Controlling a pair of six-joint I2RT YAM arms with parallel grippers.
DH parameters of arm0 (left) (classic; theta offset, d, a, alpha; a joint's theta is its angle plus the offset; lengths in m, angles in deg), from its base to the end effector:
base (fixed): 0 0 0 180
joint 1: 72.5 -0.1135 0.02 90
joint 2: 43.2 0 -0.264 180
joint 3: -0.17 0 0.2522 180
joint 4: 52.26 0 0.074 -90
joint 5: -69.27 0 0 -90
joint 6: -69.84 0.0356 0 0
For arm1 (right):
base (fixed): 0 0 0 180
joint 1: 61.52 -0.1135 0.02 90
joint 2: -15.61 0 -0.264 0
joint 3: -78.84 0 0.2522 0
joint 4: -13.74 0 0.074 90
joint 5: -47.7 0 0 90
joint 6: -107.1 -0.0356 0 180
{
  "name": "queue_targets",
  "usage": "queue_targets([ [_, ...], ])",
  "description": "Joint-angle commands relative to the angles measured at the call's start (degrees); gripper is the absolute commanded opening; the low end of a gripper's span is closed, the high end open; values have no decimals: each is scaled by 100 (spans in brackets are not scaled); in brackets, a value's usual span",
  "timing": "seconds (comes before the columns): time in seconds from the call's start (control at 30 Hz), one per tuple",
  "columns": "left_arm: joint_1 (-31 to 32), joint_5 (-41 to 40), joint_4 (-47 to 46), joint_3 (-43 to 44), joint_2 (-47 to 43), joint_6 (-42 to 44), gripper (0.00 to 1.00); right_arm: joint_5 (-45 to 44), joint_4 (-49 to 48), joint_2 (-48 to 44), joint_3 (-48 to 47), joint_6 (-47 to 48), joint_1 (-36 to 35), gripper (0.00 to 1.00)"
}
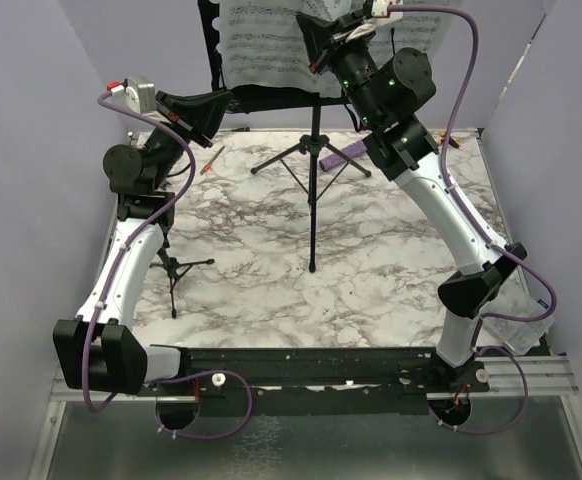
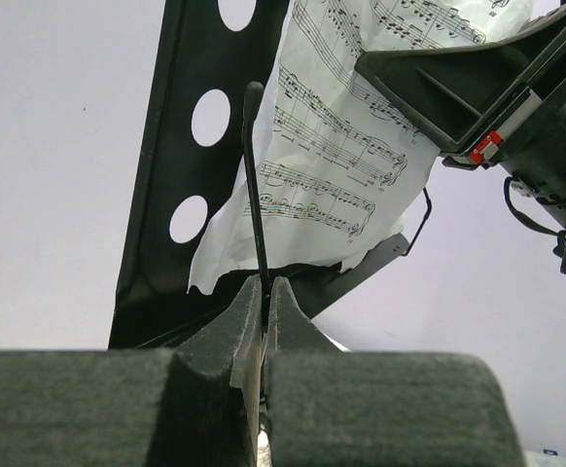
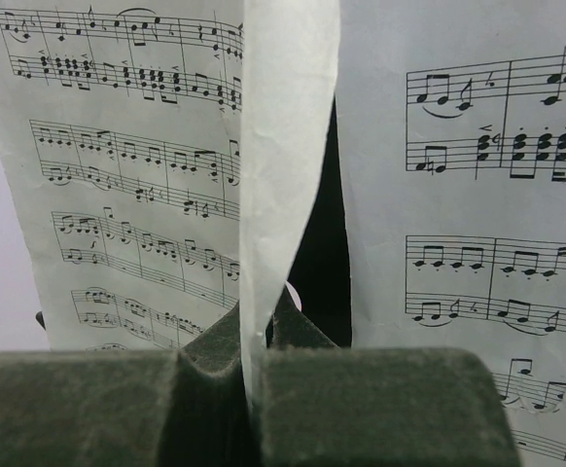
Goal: Set up the instrument practice props
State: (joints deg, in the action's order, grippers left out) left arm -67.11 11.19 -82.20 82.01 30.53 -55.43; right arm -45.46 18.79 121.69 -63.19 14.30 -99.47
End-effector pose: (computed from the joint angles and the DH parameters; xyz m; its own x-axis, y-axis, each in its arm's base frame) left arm 0.2748 -0.0448 0.4667 0.2156 -0.5126 -0.8311 0.7579 0.6246 -0.1886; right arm 0.3098 0.2391 0.5715 0.3763 0.3553 -0.8557 -0.5958 0.8000 0.0702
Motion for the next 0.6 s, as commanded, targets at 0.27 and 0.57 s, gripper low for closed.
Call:
queue_targets([
  [0.27,112,128,-1032,-80,-169,38,0,237,-521,21,-322,175,51,0],
  [0.57,151,27,-1376,-244,-183,186,0,698,-295,117,-207,29,51,0],
])
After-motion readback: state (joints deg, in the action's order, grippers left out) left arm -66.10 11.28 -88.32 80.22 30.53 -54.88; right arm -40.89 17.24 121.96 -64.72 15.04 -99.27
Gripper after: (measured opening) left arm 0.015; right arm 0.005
